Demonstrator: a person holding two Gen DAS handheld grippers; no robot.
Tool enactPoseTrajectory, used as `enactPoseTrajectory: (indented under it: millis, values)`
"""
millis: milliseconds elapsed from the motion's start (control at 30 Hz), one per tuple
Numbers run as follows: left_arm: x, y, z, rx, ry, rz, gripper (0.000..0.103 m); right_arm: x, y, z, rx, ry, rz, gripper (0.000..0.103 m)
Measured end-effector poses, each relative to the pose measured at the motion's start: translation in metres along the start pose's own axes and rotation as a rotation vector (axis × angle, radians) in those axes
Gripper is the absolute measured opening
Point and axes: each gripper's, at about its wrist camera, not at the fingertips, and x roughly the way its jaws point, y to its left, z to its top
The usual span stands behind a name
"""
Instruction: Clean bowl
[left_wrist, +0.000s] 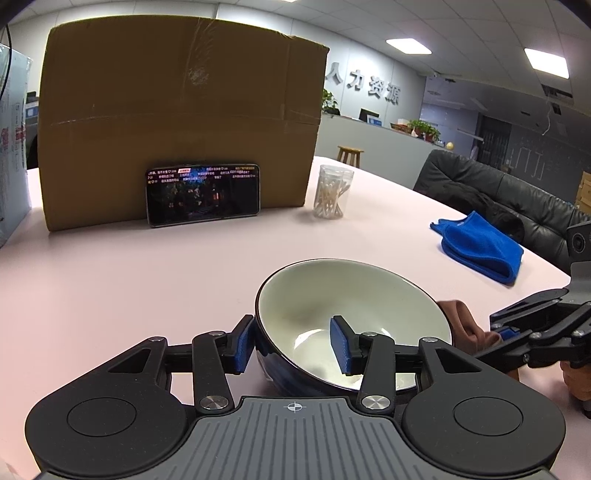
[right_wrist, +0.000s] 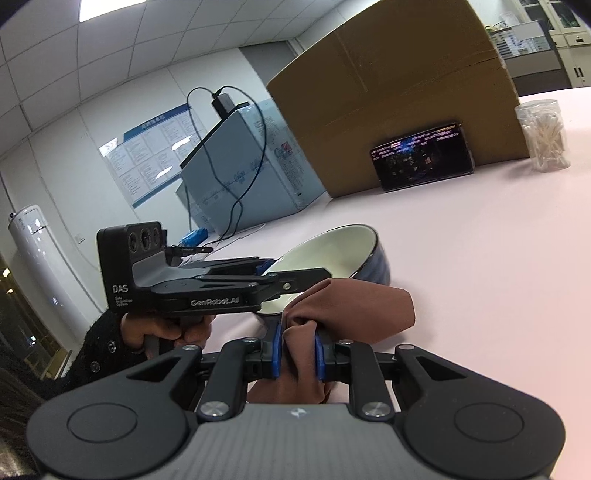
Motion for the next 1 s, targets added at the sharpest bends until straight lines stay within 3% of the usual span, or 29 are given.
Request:
enactPoseTrajectory:
  millis: [167, 500, 833, 1000]
  values:
    - [0.001, 0.000, 0.000, -0.002, 0.000, -0.004, 0.042, 0.000, 0.003, -0.001, -0.004, 0.005, 0.016, 0.020]
    - [0.002, 0.000, 0.000, -0.004, -0.001, -0.006, 0.042, -0.006, -0.006, 0.000, 0.048, -0.034, -0.067, 0.021]
    - [0.002, 0.001, 0.000, 0.000, -0.001, -0.006, 0.043, 0.000, 0.002, -0.001, -0.010, 0.008, 0.009, 0.022]
    - [0.002, 0.001, -0.001, -0.002, 0.000, -0.006, 0.043, -0.005, 0.000, -0.001, 0.009, -0.013, -0.010, 0.021]
